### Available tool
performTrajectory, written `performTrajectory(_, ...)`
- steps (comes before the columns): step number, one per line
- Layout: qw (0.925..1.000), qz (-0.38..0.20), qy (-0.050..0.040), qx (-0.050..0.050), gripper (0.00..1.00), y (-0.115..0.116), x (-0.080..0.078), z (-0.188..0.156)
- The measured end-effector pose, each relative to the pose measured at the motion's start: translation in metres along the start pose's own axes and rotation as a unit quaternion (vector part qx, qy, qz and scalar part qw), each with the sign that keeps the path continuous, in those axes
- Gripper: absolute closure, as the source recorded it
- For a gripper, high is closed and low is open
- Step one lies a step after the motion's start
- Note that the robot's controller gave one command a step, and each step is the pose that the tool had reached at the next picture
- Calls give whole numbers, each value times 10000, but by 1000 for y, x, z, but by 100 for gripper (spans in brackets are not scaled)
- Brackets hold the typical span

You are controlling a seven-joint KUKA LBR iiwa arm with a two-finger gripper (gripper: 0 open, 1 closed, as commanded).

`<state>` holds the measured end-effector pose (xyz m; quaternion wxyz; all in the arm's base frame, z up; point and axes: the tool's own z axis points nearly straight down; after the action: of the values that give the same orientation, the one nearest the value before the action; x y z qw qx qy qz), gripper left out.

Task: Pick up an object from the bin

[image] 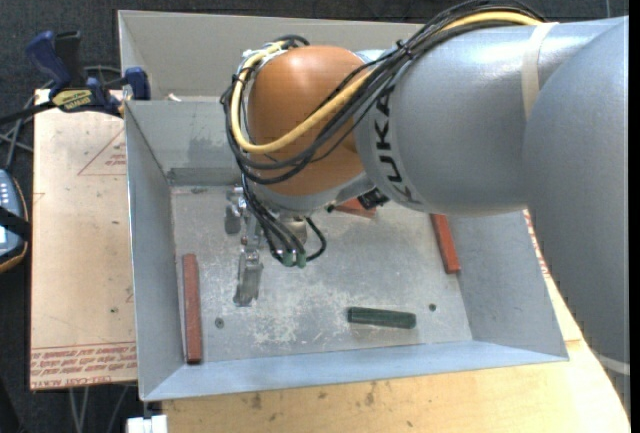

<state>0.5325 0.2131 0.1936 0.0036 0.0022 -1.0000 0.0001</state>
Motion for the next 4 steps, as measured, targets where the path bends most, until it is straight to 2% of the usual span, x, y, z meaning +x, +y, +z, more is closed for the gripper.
performTrajectory(1,10000,20,-38,-7,0,-1,-2,-4)
performTrajectory(2,10000,-13,-68,-19,0,-5,16,42)
performTrajectory(3,10000,-32,-28,-5,0,-42,44,90)
performTrajectory(4,9965,840,-32,-7,0,-40,39,64)
